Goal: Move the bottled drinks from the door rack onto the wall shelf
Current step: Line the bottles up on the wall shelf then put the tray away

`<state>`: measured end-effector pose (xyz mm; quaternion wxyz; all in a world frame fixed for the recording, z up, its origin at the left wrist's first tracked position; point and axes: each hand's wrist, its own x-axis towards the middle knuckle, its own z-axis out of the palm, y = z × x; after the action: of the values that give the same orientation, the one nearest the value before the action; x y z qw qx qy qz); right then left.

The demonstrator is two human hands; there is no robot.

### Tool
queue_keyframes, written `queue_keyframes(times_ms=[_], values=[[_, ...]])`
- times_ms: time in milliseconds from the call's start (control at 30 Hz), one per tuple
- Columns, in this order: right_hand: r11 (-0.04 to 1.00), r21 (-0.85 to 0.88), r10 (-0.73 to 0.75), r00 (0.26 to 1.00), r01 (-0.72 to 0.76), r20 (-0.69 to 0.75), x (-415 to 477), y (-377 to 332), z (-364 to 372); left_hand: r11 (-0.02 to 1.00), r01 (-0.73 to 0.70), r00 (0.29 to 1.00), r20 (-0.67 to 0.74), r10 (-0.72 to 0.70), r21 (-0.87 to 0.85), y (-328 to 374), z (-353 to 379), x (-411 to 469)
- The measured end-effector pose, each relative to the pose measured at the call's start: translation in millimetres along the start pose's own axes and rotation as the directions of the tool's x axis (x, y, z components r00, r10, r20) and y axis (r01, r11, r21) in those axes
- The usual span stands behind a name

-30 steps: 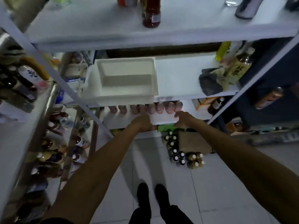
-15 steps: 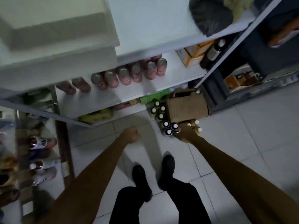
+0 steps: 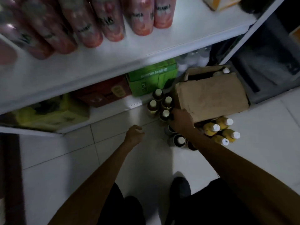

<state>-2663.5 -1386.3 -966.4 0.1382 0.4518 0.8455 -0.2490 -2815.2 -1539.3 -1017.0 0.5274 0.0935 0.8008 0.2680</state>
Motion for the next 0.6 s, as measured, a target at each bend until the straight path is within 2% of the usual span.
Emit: queue_keyframes(times_ms=[100,167,233,367,433,600], values=[[0.988,-0.143,-0.062,0.998,0.064,0.019,36.3,6.7,24.9,0.984,-0.163,0.987,0.011,0.163,0.067,8.1,17.7,51.7],[0.959,-0.261,-0.11,0.994,0.111,0.018,50.8,6.0,26.0,0.945,-0.305,0.951,-0.025,0.31,0.123,30.6,30.5,74.8],[0.96,-0.25,-0.127,0.992,0.128,0.022,59.0,4.4,19.6,0.91,-0.393,0.913,-0.057,0.403,0.133,54.9,44.3,90.2],[0.979,-0.114,-0.149,0.978,0.166,0.149,63.2,8.5,23.8,0.911,-0.384,0.909,-0.108,0.402,0.153,69.1,56.2,98.0],[0.978,-0.095,-0.168,0.972,0.185,0.167,62.1,12.4,28.7,0.898,-0.386,0.9,-0.127,0.416,0.21,67.9,56.1,97.3],[0.955,-0.237,-0.157,0.981,0.179,0.11,60.3,17.5,44.8,0.898,-0.348,0.891,-0.203,0.407,0.27,62.8,42.1,97.8]])
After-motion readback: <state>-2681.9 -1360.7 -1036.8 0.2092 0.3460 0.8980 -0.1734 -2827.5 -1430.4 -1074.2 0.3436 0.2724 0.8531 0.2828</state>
